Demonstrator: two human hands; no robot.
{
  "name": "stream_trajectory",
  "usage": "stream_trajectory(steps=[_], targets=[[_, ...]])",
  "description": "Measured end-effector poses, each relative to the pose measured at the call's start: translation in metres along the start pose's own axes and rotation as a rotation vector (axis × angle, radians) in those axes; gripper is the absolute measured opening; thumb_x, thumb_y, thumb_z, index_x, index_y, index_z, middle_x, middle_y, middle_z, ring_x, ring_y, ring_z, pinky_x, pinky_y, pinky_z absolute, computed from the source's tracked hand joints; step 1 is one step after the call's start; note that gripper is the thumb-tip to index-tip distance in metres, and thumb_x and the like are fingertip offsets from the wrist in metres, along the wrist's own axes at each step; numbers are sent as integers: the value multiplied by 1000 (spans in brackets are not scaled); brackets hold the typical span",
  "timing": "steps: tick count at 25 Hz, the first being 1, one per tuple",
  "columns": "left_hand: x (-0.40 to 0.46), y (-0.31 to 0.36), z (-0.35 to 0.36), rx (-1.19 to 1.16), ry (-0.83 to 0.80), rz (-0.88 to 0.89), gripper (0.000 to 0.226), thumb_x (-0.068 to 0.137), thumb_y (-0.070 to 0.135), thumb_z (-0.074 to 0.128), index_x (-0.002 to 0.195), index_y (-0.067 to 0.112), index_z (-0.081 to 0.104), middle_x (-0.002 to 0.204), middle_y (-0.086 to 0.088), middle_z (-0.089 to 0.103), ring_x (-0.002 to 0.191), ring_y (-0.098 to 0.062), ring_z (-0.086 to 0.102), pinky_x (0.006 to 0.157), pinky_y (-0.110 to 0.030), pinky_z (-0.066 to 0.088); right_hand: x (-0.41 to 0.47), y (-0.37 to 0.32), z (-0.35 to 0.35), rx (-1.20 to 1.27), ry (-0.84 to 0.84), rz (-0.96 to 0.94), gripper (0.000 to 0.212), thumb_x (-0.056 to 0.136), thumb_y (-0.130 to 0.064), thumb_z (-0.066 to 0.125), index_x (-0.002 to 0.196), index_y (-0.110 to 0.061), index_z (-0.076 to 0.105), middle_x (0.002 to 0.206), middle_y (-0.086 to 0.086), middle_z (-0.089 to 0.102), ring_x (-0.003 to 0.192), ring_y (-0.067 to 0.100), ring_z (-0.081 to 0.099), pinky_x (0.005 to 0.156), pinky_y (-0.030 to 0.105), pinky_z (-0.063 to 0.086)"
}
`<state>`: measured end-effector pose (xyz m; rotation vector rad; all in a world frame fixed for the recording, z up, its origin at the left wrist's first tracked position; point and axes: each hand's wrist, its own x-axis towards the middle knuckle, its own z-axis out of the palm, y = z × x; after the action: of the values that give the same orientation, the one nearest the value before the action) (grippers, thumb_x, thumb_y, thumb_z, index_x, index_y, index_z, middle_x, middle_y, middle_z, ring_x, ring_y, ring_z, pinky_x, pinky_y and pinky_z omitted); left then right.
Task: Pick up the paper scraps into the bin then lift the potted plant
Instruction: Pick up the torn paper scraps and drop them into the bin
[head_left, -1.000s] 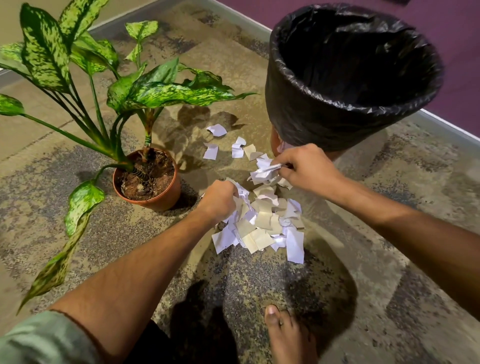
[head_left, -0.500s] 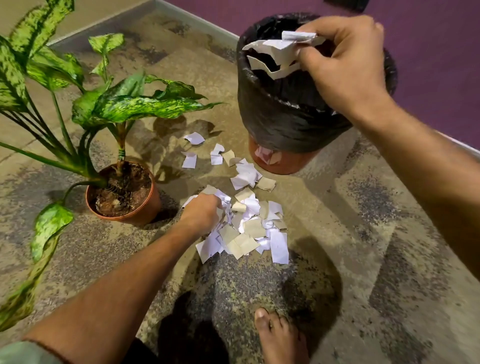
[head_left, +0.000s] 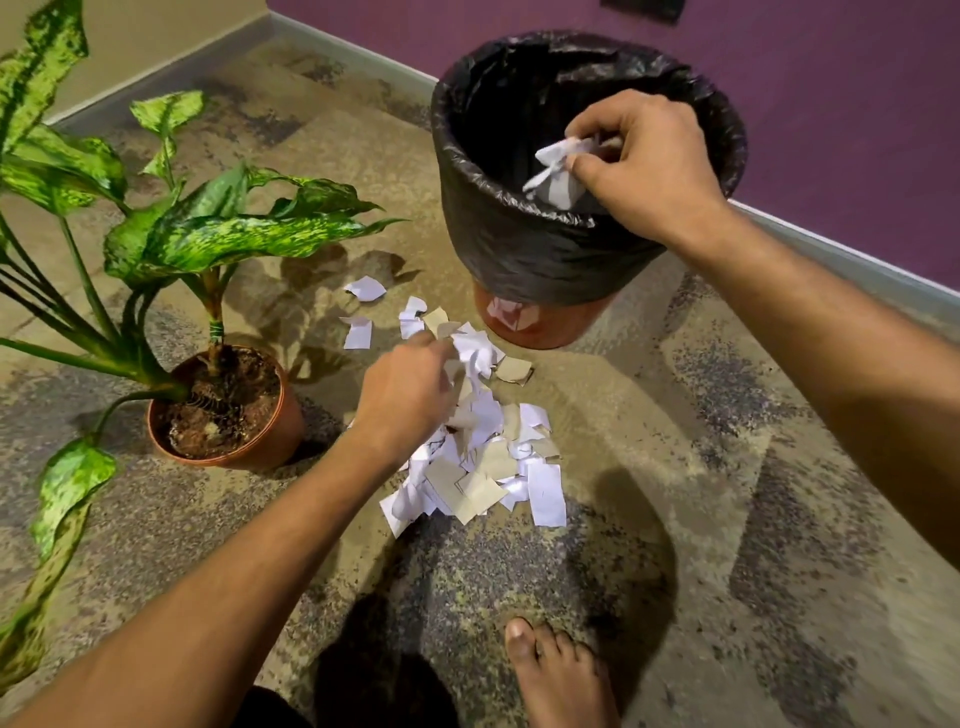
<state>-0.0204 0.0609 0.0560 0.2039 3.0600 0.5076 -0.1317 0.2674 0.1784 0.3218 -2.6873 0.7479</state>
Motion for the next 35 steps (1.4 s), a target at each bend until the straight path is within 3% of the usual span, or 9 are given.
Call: stream_trajectory(steps=[5, 9, 16, 20, 25, 27, 29, 32, 35], targets=[[9, 45, -53, -85, 450, 114, 27, 83, 6, 51, 106, 9, 66, 97, -9, 63, 90, -31, 58, 69, -39, 47, -6, 8, -8, 26, 62, 21, 34, 82, -28, 67, 116, -24, 67, 119, -7, 65, 79, 8, 65, 89, 35, 53], [28, 74, -86, -169, 653, 163, 25, 83, 5, 50, 102, 8, 67, 96, -9, 63, 87, -28, 59, 70, -39, 46, -14, 13, -14, 97, 136, 12, 31, 82, -26, 66, 113, -23, 69, 115, -10, 66, 75, 4, 65, 85, 33, 55], [84, 102, -110, -154, 542, 132, 38, 85, 4, 50, 120, 14, 61, 113, -5, 62, 103, -27, 59, 87, -41, 48, -21, 18, -10, 111, 180, -21, 29, 82, -21, 63, 111, -21, 69, 111, -9, 67, 78, 6, 64, 83, 34, 54], [67, 91, -98, -227, 557, 250, 40, 83, -1, 53, 121, 11, 61, 115, -5, 64, 105, -22, 61, 91, -37, 48, -33, 12, -5, 111, 220, -77, 25, 86, -18, 61, 110, -18, 69, 107, -8, 67, 77, 5, 61, 79, 29, 54], [11, 49, -58, -246, 426, 387, 27, 83, 0, 58, 108, 8, 68, 100, -4, 68, 85, -14, 61, 74, -28, 50, -67, -11, 21, 158, 278, -299, 12, 84, -10, 61, 91, -11, 71, 88, 2, 69, 78, 15, 64, 71, 28, 51], [-13, 23, -35, -219, 293, 324, 23, 82, 2, 62, 102, 11, 68, 93, -3, 69, 78, -18, 62, 69, -32, 51, -97, -13, 47, 125, 92, -338, 11, 83, -11, 61, 89, -13, 70, 85, 3, 68, 76, 21, 65, 68, 34, 53], [-28, 0, -13, -203, 88, 156, 23, 80, 9, 67, 103, 15, 67, 96, -1, 68, 81, -23, 65, 71, -35, 53, -128, -3, 76, -23, -286, -310, 24, 85, -21, 61, 108, -18, 67, 101, 4, 67, 87, 26, 66, 73, 37, 54], [-37, -37, 17, -114, -218, -95, 50, 78, 27, 75, 124, 19, 59, 123, -2, 61, 107, -24, 61, 87, -32, 49, -159, 30, 111, -262, -753, -292, 76, 77, -48, 68, 143, -32, 33, 143, 1, 43, 114, 27, 57, 89, 38, 52], [-43, -61, 36, -137, -394, -209, 76, 68, 38, 82, 133, 19, 47, 138, -3, 46, 121, -23, 51, 95, -32, 46, -168, 61, 129, -318, -921, -235, 114, 59, -62, 76, 147, -43, 5, 156, -6, 9, 121, 32, 54, 90, 39, 52]])
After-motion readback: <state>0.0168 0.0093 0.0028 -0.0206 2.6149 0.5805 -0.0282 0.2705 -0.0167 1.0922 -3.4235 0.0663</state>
